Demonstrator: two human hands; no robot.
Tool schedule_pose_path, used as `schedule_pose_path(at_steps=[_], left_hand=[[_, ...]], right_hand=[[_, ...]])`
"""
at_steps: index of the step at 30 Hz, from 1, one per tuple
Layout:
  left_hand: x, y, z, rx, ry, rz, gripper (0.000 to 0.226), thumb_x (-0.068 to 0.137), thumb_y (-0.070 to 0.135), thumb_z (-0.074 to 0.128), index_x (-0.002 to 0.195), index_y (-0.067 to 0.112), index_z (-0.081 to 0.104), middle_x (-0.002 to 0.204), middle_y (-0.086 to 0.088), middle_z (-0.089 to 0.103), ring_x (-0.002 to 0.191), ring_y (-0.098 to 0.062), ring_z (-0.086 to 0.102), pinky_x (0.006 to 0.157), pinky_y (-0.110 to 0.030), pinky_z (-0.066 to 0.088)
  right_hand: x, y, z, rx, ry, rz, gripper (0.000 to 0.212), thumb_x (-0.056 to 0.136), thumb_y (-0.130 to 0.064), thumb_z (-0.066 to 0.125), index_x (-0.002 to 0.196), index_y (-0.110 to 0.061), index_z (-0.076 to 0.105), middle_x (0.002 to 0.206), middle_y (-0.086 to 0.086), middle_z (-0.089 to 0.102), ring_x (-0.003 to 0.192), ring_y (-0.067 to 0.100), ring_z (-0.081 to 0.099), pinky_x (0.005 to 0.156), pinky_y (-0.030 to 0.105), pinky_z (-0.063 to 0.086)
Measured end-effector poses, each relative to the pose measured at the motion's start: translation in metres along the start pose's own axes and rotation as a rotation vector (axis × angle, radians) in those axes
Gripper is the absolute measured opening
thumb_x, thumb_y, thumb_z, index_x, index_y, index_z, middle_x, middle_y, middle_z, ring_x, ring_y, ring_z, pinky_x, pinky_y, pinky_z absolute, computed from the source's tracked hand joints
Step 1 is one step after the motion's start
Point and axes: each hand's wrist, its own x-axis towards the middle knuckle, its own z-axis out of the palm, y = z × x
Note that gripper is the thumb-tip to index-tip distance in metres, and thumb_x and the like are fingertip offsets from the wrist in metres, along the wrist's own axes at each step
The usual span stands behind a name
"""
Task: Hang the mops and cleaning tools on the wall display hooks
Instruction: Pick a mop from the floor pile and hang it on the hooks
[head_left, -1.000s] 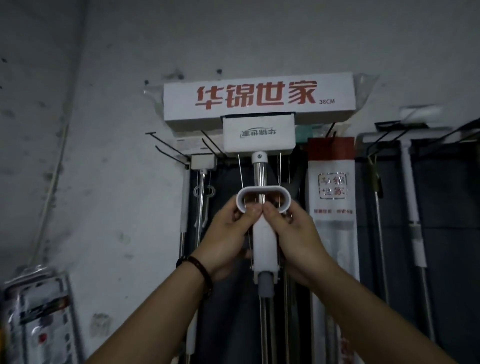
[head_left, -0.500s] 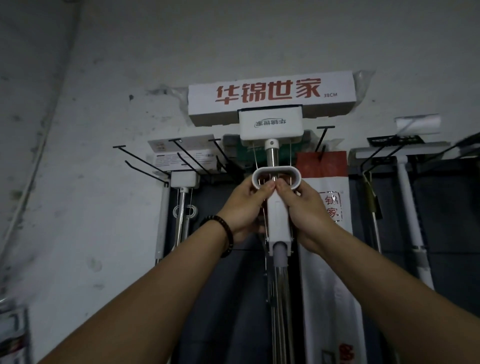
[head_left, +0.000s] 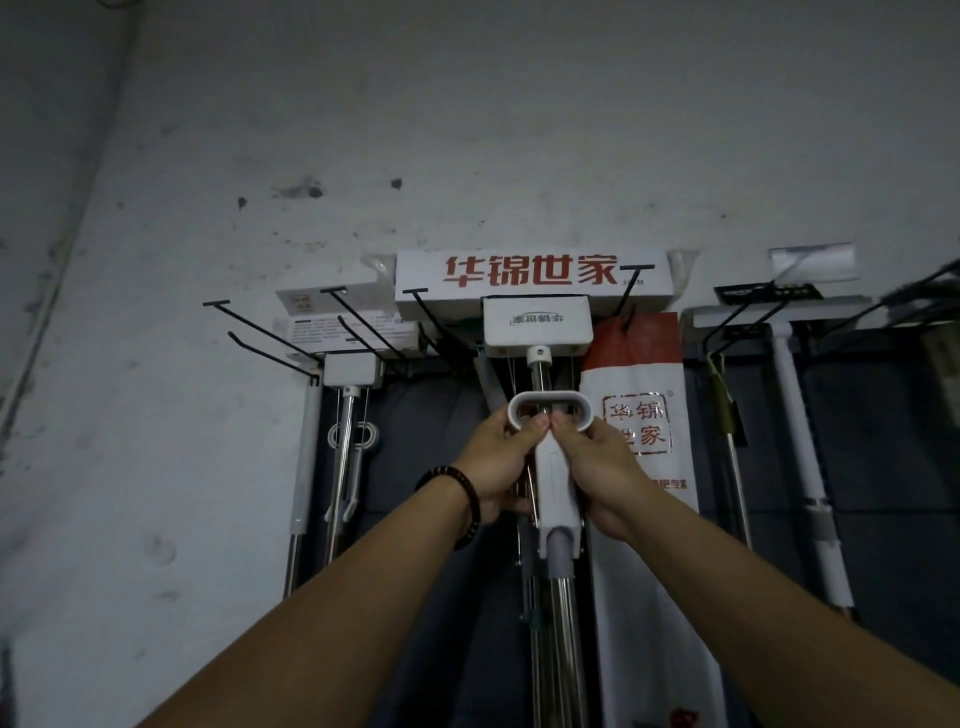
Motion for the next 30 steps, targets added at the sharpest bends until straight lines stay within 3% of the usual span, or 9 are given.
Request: schedule_pose_path(at_steps=[5,8,12,16,19,23,26,30], left_hand=[[0.005,-0.006,0.000,-0.016,-0.023,0.001,0.024,0.105,0.039,0.056,0.125,0.027,0.062,0.115,-0.013,0.075,0.090,-0.024,0.072,0.075,-0.055,0.063],[0.004,-0.007,-0.002,-0.043,-0.062,-0.022,0.024,0.107,0.036,0.053,0.127,0.027,0.061,0.101,-0.004,0.075,0.082,-0.018,0.072,0.062,-0.039,0.061],[0.009,-0.013,-0.005,-0.023,-0.062,-0.019,0.026,0.107,0.036,0.051,0.131,0.025,0.058,0.091,-0.001,0.072,0.072,-0.014,0.070,0.055,-0.032,0.056],[0.011,-0.014,-0.004,0.003,-0.064,-0.030,0.026,0.107,0.037,0.051,0.131,0.027,0.057,0.092,-0.001,0.074,0.074,-0.015,0.072,0.061,-0.036,0.059],[0.012,-0.015,-0.002,-0.015,-0.057,-0.048,0.028,0.108,0.036,0.050,0.132,0.023,0.056,0.080,0.003,0.072,0.061,-0.011,0.070,0.057,-0.034,0.057],[0.014,-0.018,0.000,-0.017,-0.040,-0.052,0.024,0.108,0.034,0.051,0.126,0.021,0.060,0.085,0.001,0.072,0.059,-0.009,0.070,0.055,-0.031,0.057],[0.016,-0.025,0.000,-0.008,0.010,-0.051,0.021,0.107,0.033,0.054,0.120,0.019,0.063,0.087,0.000,0.072,0.060,-0.009,0.069,0.052,-0.028,0.054],[0.018,-0.036,0.001,0.046,0.086,-0.025,0.019,0.103,0.026,0.061,0.116,0.014,0.069,0.084,-0.003,0.073,0.062,-0.012,0.070,0.058,-0.029,0.056]], right_hand=[[0.003,0.007,-0.001,-0.059,0.036,0.016,0.028,0.108,-0.032,0.055,0.112,-0.011,0.074,0.098,0.015,0.081,0.092,0.032,0.079,0.083,0.051,0.065],[0.003,0.012,0.004,-0.108,0.069,0.004,0.027,0.108,-0.033,0.054,0.111,-0.015,0.074,0.097,0.011,0.081,0.087,0.025,0.080,0.074,0.043,0.066],[0.011,0.018,0.004,-0.288,0.086,-0.003,0.031,0.105,-0.040,0.057,0.100,-0.016,0.076,0.092,0.010,0.080,0.089,0.028,0.078,0.087,0.052,0.063],[0.021,0.021,0.001,-0.377,0.124,0.043,0.034,0.102,-0.043,0.059,0.105,-0.011,0.072,0.093,0.013,0.077,0.084,0.026,0.074,0.081,0.045,0.062],[0.024,0.021,-0.001,-0.429,0.133,0.040,0.034,0.103,-0.040,0.059,0.105,-0.008,0.070,0.093,0.014,0.075,0.084,0.028,0.073,0.076,0.042,0.059],[0.024,0.022,-0.003,-0.485,0.160,0.034,0.036,0.102,-0.037,0.061,0.106,-0.002,0.069,0.086,0.009,0.068,0.071,0.021,0.062,0.058,0.029,0.044],[0.017,0.027,-0.004,-0.579,0.180,0.010,0.033,0.098,-0.037,0.066,0.115,-0.008,0.066,0.097,0.006,0.071,0.077,0.015,0.065,0.053,0.024,0.040],[-0.004,0.033,-0.005,-0.631,0.208,-0.029,0.033,0.096,-0.024,0.070,0.123,-0.011,0.055,0.109,0.001,0.065,0.087,0.015,0.062,0.056,0.017,0.040]])
